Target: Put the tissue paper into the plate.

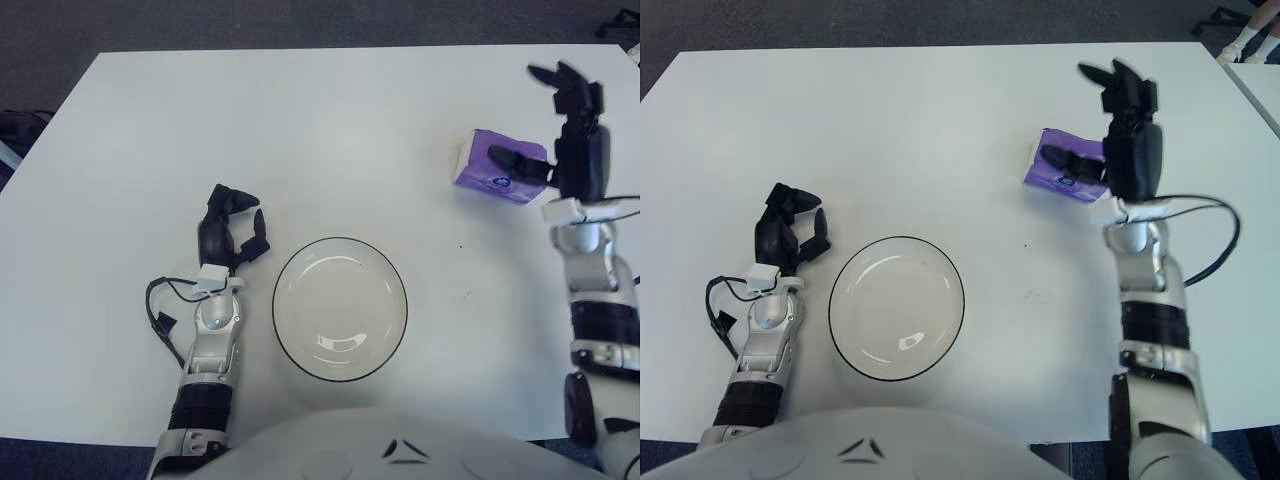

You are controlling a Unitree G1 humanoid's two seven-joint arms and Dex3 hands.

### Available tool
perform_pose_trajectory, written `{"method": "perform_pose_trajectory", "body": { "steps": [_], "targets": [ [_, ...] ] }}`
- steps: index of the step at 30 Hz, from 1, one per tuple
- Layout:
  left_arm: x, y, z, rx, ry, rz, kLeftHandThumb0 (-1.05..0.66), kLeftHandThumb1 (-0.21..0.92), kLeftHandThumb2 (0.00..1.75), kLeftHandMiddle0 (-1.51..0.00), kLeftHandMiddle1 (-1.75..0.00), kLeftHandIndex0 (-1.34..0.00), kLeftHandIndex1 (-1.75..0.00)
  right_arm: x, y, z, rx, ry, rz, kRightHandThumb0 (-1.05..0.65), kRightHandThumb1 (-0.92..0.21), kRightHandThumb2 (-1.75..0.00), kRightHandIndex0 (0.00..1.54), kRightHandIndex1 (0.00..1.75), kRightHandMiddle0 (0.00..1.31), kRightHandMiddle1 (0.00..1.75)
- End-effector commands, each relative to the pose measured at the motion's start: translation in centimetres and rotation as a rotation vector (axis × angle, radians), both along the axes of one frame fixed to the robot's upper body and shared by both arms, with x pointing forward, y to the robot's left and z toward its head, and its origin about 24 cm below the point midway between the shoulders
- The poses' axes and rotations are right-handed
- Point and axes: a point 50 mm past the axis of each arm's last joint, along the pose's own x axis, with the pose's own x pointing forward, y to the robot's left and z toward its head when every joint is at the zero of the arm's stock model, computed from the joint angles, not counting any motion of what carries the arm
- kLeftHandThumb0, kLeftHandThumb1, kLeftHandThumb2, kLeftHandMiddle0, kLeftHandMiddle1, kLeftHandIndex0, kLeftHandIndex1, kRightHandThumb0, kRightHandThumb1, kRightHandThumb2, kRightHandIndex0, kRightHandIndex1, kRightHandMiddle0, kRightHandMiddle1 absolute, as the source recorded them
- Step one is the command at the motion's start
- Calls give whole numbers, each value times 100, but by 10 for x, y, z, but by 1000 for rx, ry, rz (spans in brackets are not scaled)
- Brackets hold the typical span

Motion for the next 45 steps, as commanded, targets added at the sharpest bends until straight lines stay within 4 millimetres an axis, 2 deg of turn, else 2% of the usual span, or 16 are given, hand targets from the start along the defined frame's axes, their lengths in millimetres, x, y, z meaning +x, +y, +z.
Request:
{"method": "perform_pose_trajectory", "body": {
  "steps": [1, 5, 9, 12, 23, 31, 40, 42, 44, 45],
  "targets": [
    [-26, -8, -47, -30, 231, 9, -41, 53, 106, -72, -175, -44, -175, 7, -6, 0, -70, 37, -78, -105, -79, -50, 0, 1, 0, 1],
    [-26, -9, -47, -32, 228, 13, -41, 53, 106, -73, -175, -44, -175, 6, -7, 3, -167, 89, -93, -105, -83, -44, 0, 0, 0, 0],
    [-26, -9, -47, -38, 227, 13, -41, 54, 105, -74, -175, -44, -175, -17, -1, 21, -289, 131, -54, -105, -84, -41, 0, 0, 0, 0],
    [-26, -10, -47, -41, 223, 11, -41, 54, 105, -74, -175, -44, -175, -13, 1, 33, -374, 192, -19, -105, -85, -40, 0, 0, 0, 0],
    [-25, -11, -46, -28, 218, -1, -41, 54, 105, -77, -175, -43, -175, 5, -1, 44, -666, 417, 1, -105, -91, -34, 0, 0, 0, 0],
    [-25, -11, -47, -27, 219, -1, -41, 55, 104, -75, -175, -43, -175, 5, 3, 50, -766, 522, 65, -105, -92, -31, 0, 0, 0, 0],
    [-25, -12, -47, -29, 218, 0, -41, 53, 106, -74, -175, -44, -175, 9, 8, 55, -800, 676, 150, -105, -90, -30, 0, 0, 0, 0],
    [-24, -12, -47, -30, 219, 1, -42, 52, 107, -74, -175, -45, -175, 9, 10, 61, -804, 700, 157, -105, -89, -29, 0, 0, 0, 0],
    [-24, -12, -47, -31, 219, 2, -42, 52, 107, -73, -175, -45, -175, 4, 17, 75, -821, 702, 166, -105, -86, -27, 0, 0, 0, 0],
    [-24, -12, -47, -31, 220, 2, -42, 52, 107, -72, -175, -45, -175, 1, 22, 88, -834, 687, 155, -104, -83, -25, 0, 0, 0, 0]
  ]
}}
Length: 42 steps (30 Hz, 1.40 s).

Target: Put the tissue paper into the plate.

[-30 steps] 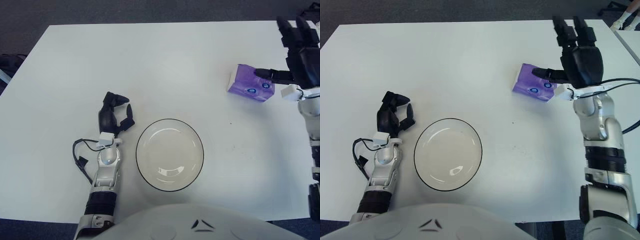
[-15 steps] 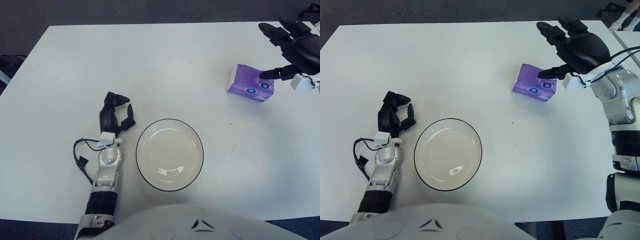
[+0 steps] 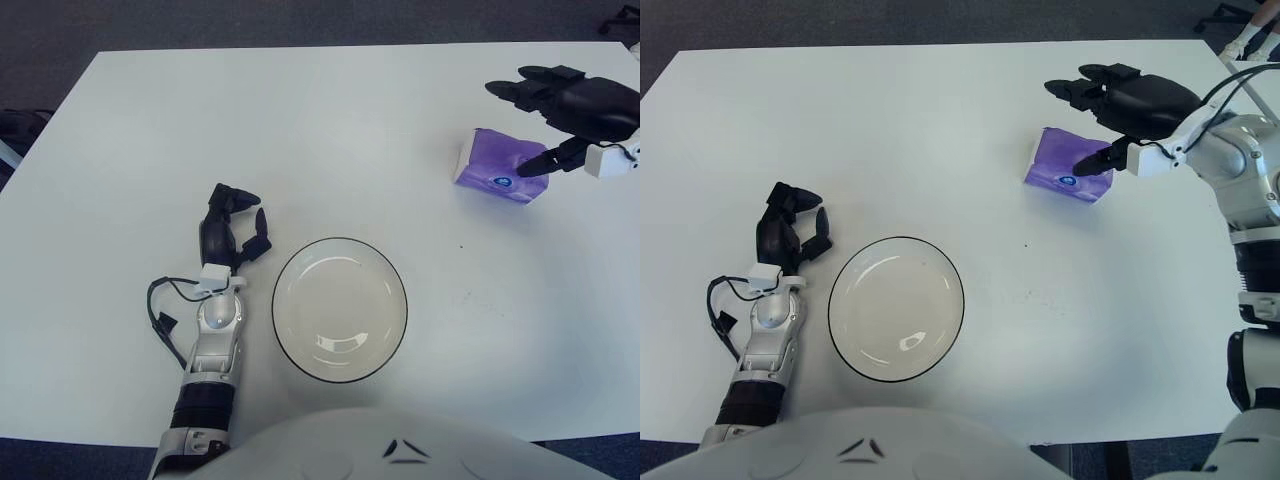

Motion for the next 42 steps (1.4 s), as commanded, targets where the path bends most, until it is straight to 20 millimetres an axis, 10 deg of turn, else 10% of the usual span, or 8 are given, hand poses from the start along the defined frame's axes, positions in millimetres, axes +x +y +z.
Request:
{"method": "perform_pose_trajectory", "body": {
  "steps": [1, 12, 24, 42],
  "targets": [
    [-25, -10, -48, -27, 232, -2, -42, 52, 107, -72, -175, -45, -175, -10, 11, 43, -42, -50, 12, -104, -82, -25, 0, 0, 0, 0],
    [-24, -12, -48, -36, 234, -5, -41, 53, 105, -73, -175, -44, -175, -5, 20, 31, -16, 121, 3, -78, -38, -86, 0, 0, 0, 0],
    [-25, -13, -49, -43, 233, -1, -41, 54, 105, -75, -175, -44, -175, 27, 28, -16, -2, 416, -40, -84, -42, -82, 0, 0, 0, 0],
    [-32, -9, -48, -38, 227, 17, -41, 55, 104, -76, -175, -43, -175, 42, 25, -29, -59, 403, -1, -98, -55, -59, 0, 0, 0, 0]
  ]
}}
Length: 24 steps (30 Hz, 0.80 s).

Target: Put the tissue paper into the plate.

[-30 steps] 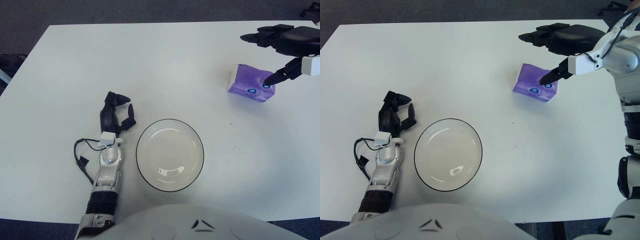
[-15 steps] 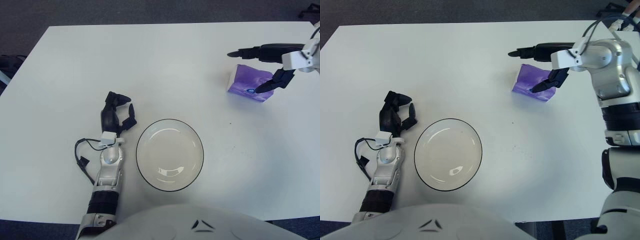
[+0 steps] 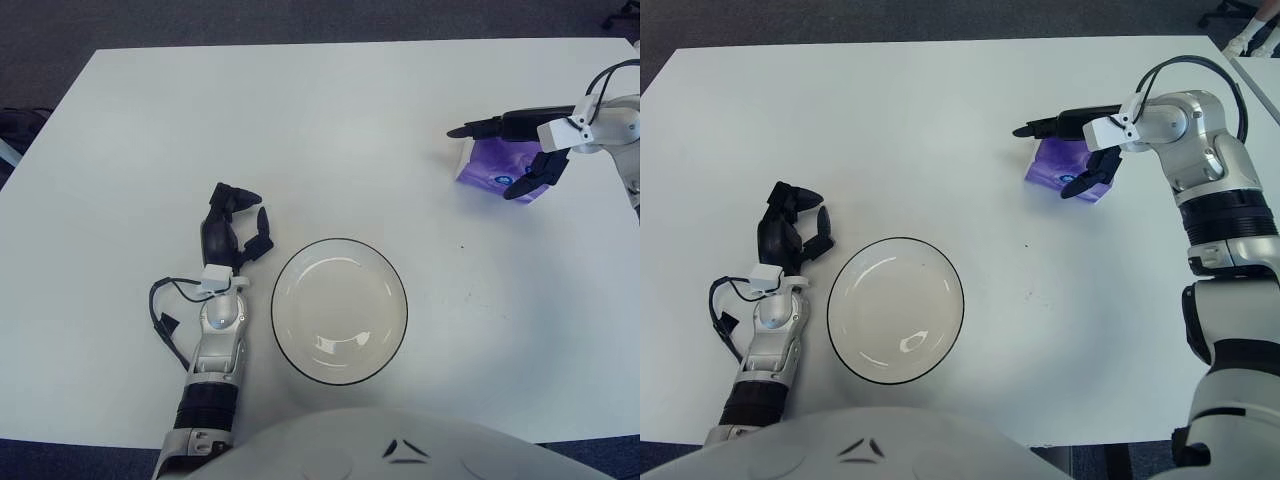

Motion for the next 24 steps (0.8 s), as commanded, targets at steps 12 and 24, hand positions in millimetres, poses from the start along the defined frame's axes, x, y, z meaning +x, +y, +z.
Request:
{"method": "perform_pose_trajectory", "body": {
  "steps": [12, 24],
  "targets": [
    [-34, -3, -50, -15, 244, 18, -41, 54, 105, -78, -175, -44, -175, 25, -13, -43, 49, -38, -104, -101, -61, -54, 0, 0, 0, 0],
    [-37, 1, -49, -28, 238, 27, -41, 54, 105, -76, -175, -44, -175, 31, -26, -59, 144, -226, -233, -104, -59, -50, 0, 0, 0, 0]
  ]
}}
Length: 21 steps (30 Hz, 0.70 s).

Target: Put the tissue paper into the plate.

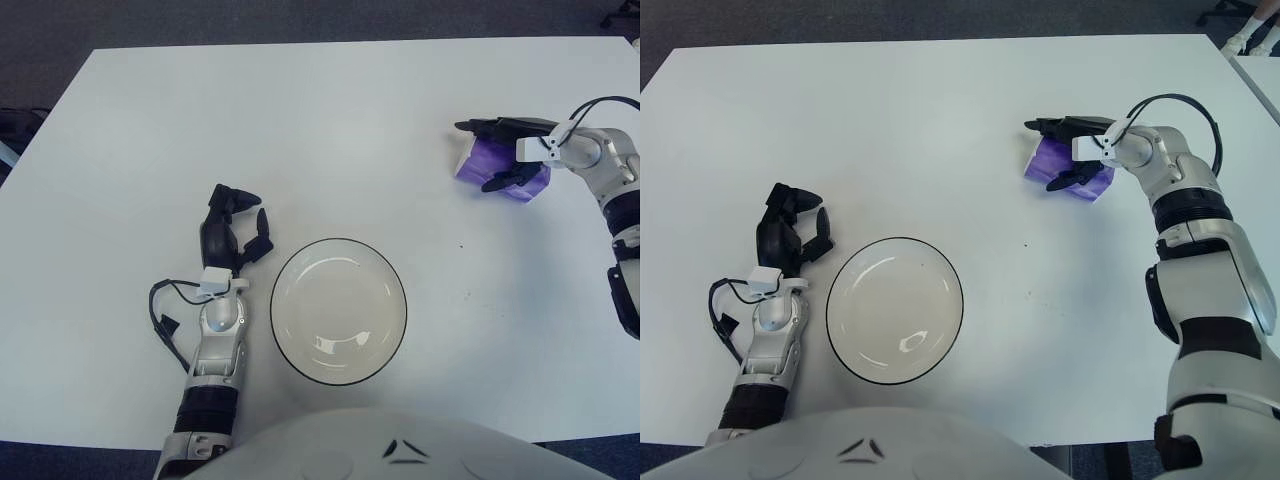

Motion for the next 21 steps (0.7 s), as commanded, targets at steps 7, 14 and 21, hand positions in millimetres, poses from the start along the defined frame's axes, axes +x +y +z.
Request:
{"method": "perform_pose_trajectory", "body": {
  "steps": [7, 14, 21],
  "targets": [
    [-33, 1, -49, -18, 242, 23, -41, 54, 105, -75, -175, -44, -175, -2, -2, -1, 17, -111, -12, -105, -63, -44, 0, 0, 0, 0],
    [-32, 1, -49, -10, 246, 26, -41, 53, 105, -75, -175, -44, -175, -14, -2, -1, 46, -210, -35, -105, -66, -42, 0, 0, 0, 0],
    [-32, 3, -49, -14, 244, 16, -42, 50, 109, -76, -175, -46, -175, -35, -3, 2, 46, -291, -80, -105, -72, -35, 0, 0, 0, 0]
  ]
}}
